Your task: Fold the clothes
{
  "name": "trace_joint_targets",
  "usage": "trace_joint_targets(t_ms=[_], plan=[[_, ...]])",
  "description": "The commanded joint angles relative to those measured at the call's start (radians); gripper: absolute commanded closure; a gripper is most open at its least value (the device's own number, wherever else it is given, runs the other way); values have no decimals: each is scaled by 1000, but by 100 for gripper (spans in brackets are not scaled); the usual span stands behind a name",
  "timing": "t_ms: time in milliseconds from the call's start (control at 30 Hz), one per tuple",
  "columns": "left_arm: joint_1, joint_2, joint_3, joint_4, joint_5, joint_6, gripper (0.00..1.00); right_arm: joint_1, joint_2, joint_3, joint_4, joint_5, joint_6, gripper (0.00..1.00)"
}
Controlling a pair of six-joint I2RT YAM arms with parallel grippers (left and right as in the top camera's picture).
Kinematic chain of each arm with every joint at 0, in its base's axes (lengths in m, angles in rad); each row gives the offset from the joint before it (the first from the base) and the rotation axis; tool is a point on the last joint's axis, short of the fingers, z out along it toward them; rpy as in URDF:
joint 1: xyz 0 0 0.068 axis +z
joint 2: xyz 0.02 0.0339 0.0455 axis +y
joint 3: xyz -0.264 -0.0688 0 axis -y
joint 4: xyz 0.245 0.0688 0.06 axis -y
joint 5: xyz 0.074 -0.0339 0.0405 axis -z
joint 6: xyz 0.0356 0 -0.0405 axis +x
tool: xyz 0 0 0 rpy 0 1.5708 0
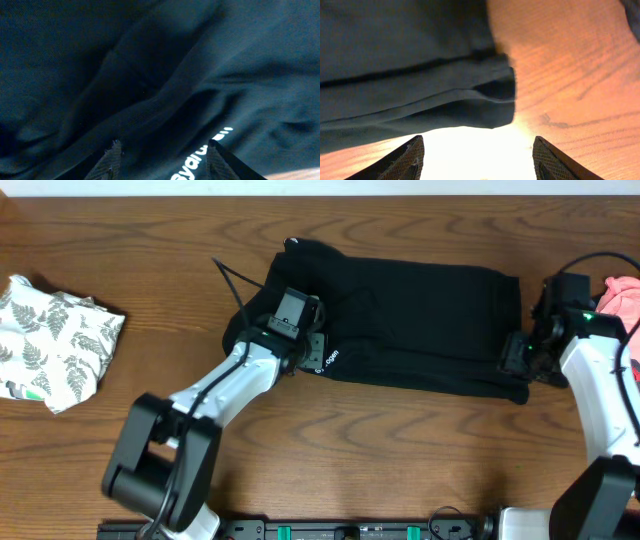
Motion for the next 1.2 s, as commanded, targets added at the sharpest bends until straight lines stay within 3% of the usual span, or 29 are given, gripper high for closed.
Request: trace_joint_targets(t_ms=[0,633,733,800,933,1167], plan=[[-1,56,5,3,3,10,44,-40,25,-12,14,-29,28,34],[0,110,5,0,2,10,44,-48,271,-25,88,-36,24,41],[0,110,5,-3,2,10,44,-48,276,-25,117,-36,25,50],[0,110,5,-7,2,10,44,-48,276,-25,129,-36,25,61],[0,110,5,-11,2,10,44,-48,276,-25,144,-35,30,98],[0,110,5,-12,2,10,44,-48,276,-25,181,-24,56,99]])
